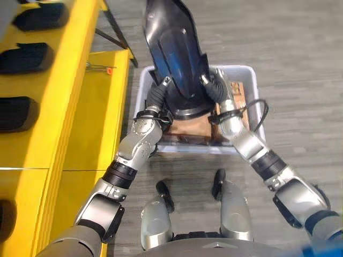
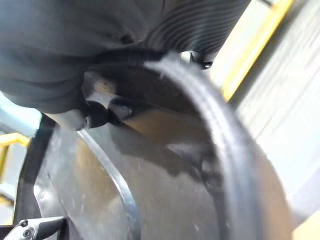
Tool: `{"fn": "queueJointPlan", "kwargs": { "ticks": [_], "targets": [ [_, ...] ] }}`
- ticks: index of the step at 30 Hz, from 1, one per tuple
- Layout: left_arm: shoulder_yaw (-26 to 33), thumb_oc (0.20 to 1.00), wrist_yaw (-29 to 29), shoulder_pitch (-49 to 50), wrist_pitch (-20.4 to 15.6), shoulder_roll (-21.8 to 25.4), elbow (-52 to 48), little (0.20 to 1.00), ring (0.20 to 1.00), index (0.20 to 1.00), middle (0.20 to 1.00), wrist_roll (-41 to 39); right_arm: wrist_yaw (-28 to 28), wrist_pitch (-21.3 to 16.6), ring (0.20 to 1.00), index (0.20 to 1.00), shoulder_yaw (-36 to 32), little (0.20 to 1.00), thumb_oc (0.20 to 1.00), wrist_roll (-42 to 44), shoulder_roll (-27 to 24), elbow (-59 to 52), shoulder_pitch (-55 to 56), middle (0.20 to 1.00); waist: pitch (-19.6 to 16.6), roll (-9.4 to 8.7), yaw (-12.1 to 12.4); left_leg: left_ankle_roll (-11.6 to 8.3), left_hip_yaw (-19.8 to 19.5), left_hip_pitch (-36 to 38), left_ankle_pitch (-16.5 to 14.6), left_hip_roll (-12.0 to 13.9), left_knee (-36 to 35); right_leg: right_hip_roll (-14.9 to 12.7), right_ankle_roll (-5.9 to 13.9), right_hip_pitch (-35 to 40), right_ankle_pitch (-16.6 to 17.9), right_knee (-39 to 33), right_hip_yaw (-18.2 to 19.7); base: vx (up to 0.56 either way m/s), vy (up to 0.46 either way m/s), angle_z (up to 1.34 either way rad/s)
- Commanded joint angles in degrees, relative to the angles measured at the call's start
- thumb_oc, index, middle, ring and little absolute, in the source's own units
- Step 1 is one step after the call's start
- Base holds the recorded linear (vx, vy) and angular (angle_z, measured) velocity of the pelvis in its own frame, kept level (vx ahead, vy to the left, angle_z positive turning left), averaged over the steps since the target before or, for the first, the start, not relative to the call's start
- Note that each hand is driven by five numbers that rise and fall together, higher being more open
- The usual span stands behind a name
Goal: Move parts from the plastic box to the shelf.
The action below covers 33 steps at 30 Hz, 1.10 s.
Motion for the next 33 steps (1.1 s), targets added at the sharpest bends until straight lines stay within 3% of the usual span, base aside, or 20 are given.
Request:
{"fn": "queueJointPlan", "kwargs": {
  "ticks": [1, 4, 6, 7, 9, 13, 15, 17, 18, 22, 23, 27, 28, 29, 32, 33],
  "targets": [
    [3.0, 0.200, -3.9, -7.6, -7.7, -2.0, -11.2, 0.200, 0.200, 0.200, 0.200, -2.1, 0.5, -0.8, 0.200, 0.200, 5.3, 0.200, 0.200, 9.3, 3.2, 7.2, 3.4, 0.200, -4.8, 1.54, 2.3, 0.06, -5.8, -0.9, 0.5, 1.1, -0.7, 3.4, -1.23, 3.8, -7.3, 2.7, 0.8, 0.11, -0.162, 1.17],
    [4.5, 0.200, -0.3, -4.8, -8.4, -1.9, -11.5, 0.200, 0.200, 0.200, 0.200, 0.5, 2.9, -2.2, 0.200, 0.200, 4.8, 0.200, 0.200, 12.7, 4.4, 8.9, 3.9, 0.200, -6.5, 1.32, 4.0, -1.42, -8.9, -0.7, 4.2, 1.8, -1.9, 5.6, -2.94, 6.6, -8.1, 1.5, -1.0, 0.06, -0.087, 0.96],
    [5.7, 0.200, 0.4, -1.5, -8.4, -1.9, -12.2, 0.200, 0.200, 0.200, 0.200, 1.2, 3.5, -2.5, 0.200, 0.200, 4.5, 0.200, 0.200, 11.6, 5.3, 7.8, 4.2, 0.200, -7.1, 0.73, 4.7, -2.10, -9.1, -0.6, 7.2, 3.3, -3.1, 5.5, -2.80, 7.9, -7.6, -0.5, -2.5, -0.04, -0.002, 0.57],
    [6.0, 0.200, -0.6, 0.9, -8.3, -2.4, -12.4, 0.200, 0.200, 0.200, 0.200, 1.6, 2.9, -1.4, 0.200, 0.200, 4.2, 0.200, 0.200, 10.8, 5.8, 5.8, 4.9, 0.200, -7.3, 0.19, 4.6, -2.46, -7.3, -0.8, 9.4, 4.9, -3.4, 4.9, -2.62, 9.1, -7.0, -2.5, -4.3, -0.10, 0.015, 0.59],
    [5.5, 0.200, -1.7, 2.7, -8.6, -3.2, -12.1, 0.200, 0.200, 0.200, 0.200, 2.0, 1.8, -0.2, 0.200, 0.200, 3.8, 0.200, 0.200, 10.4, 5.8, 3.2, 5.9, 0.200, -7.1, -1.14, 4.0, -2.60, -2.9, -2.1, 10.8, 6.9, -1.8, 3.6, -2.43, 10.5, -5.2, -5.8, -7.2, -0.19, 0.030, 0.68],
    [4.5, 0.200, -3.5, 2.9, -10.0, -2.0, -9.9, 0.200, 0.200, 0.200, 0.200, 2.3, 2.6, -1.5, 0.200, 0.200, 3.9, 0.200, 0.200, 10.6, 4.8, 3.3, 4.9, 0.200, -6.9, -1.90, 3.1, -2.20, 2.6, -0.7, 5.4, 6.5, 4.0, 2.3, -2.51, 11.0, -4.8, -8.2, -10.3, -0.23, 0.097, 1.07],
    [3.7, 0.200, -4.2, 2.9, -10.7, -1.1, -9.5, 0.200, 0.200, 0.200, 0.200, 1.9, 3.6, -1.7, 0.200, 0.200, 4.2, 0.200, 0.200, 10.4, 4.1, 3.6, 3.6, 0.200, -7.1, -1.45, 2.6, -1.73, 5.9, 1.0, 1.7, 4.8, 9.3, 2.8, -3.02, 11.0, -4.5, -9.6, -11.3, -0.17, 0.200, 0.74],
    [3.1, 0.200, -5.2, 3.1, -9.9, -0.6, -9.5, 0.200, 0.200, 0.200, 0.200, 2.2, 3.0, -1.5, 0.200, 0.200, 4.4, 0.200, 0.200, 10.5, 3.8, 3.2, 3.3, 0.200, -7.4, -1.09, 2.5, -1.28, 6.0, 1.0, 0.4, 3.0, 11.9, 3.4, -3.12, 11.2, -4.0, -10.6, -11.2, -0.10, 0.278, 0.68],
    [2.4, 0.200, -5.6, 3.5, -8.1, 0.2, -9.6, 0.200, 0.200, 0.200, 0.200, 2.2, 3.2, -1.5, 0.200, 0.200, 4.2, 0.200, 0.200, 11.3, 3.7, 2.6, 3.6, 0.200, -7.9, -0.73, 2.7, -0.02, 6.3, 1.5, -2.2, 1.4, 10.5, 3.1, -2.55, 11.4, -3.7, -10.5, -11.4, -0.04, 0.400, 0.58],
    [1.9, 0.200, -8.0, 5.7, -5.1, 0.4, -10.7, 0.200, 0.200, 0.200, 0.200, 4.6, 2.3, -0.9, 0.200, 0.200, 3.8, 0.200, 0.200, 11.0, 4.1, 1.0, 6.2, 0.200, -9.0, 0.04, 3.8, 2.01, 5.8, 3.8, -4.0, -0.9, 3.1, 1.5, -0.52, 12.5, -2.6, -10.8, -12.2, 0.05, 0.433, 0.34],
    [1.8, 0.200, -7.9, 6.3, -4.1, 0.2, -11.3, 0.200, 0.200, 0.200, 0.200, 5.4, 2.2, -0.6, 0.200, 0.200, 3.7, 0.200, 0.200, 10.6, 4.3, 0.2, 7.4, 0.200, -9.4, 0.48, 4.1, 2.77, 5.7, 5.0, -4.2, -1.9, 0.4, 0.4, 0.79, 12.5, -1.9, -10.7, -12.6, 0.01, 0.448, 0.38],
    [1.0, 0.200, -7.4, 6.7, -2.8, 0.1, -12.5, 0.200, 0.200, 0.200, 0.200, 6.7, 2.1, -1.2, 0.200, 0.200, 3.5, 0.200, 0.200, 8.9, 4.5, -2.0, 10.1, 0.200, -10.0, 1.80, 4.9, 4.30, 4.3, 7.2, -2.6, -5.0, -6.6, -3.7, 5.79, 11.5, 2.2, -11.1, -12.5, -0.06, 0.409, 0.34],
    [0.9, 0.200, -5.8, 6.4, -2.7, 0.4, -13.1, 0.200, 0.200, 0.200, 0.200, 6.9, 1.8, -1.6, 0.200, 0.200, 3.7, 0.200, 0.200, 7.9, 4.8, -3.2, 10.4, 0.200, -9.7, 2.29, 5.6, 4.81, 4.6, 8.0, -2.0, -5.7, -9.5, -6.1, 6.71, 9.9, 5.2, -11.2, -13.5, -0.20, 0.561, 0.20],
    [1.3, 0.200, -3.7, 5.9, -2.9, 0.7, -13.6, 0.200, 0.200, 0.200, 0.200, 7.5, 2.1, -1.7, 0.200, 0.200, 3.9, 0.200, 0.200, 6.0, 5.2, -4.5, 9.9, 0.200, -8.8, 2.80, 5.9, 4.95, 5.7, 9.0, -1.7, -5.8, -11.1, -7.2, 7.03, 8.3, 4.6, -8.4, -14.3, -0.23, 0.486, 0.12],
    [2.3, 0.200, -1.2, 5.1, -3.0, 1.5, -12.8, 0.200, 0.200, 0.200, 0.200, 7.4, 3.8, -1.4, 0.200, 0.200, 3.6, 0.200, 0.200, 4.9, 4.4, -8.0, 9.8, 0.200, -8.1, 3.05, 5.6, 4.34, 4.7, 8.1, 0.2, -6.0, -12.3, -1.7, 6.06, 8.9, 0.1, -6.5, -12.5, -0.14, 0.197, 0.00],
    [2.8, 0.200, -1.0, 5.5, -3.5, 1.7, -12.9, 0.200, 0.200, 0.200, 0.200, 7.3, 4.2, -0.8, 0.200, 0.200, 3.3, 0.200, 0.200, 4.9, 3.5, -9.9, 10.3, 0.200, -7.9, 2.41, 5.6, 3.73, 4.1, 7.4, 0.7, -6.3, -12.3, 1.9, 4.81, 10.1, -0.6, -8.3, -11.8, -0.07, 0.046, 0.13]
  ]
}}
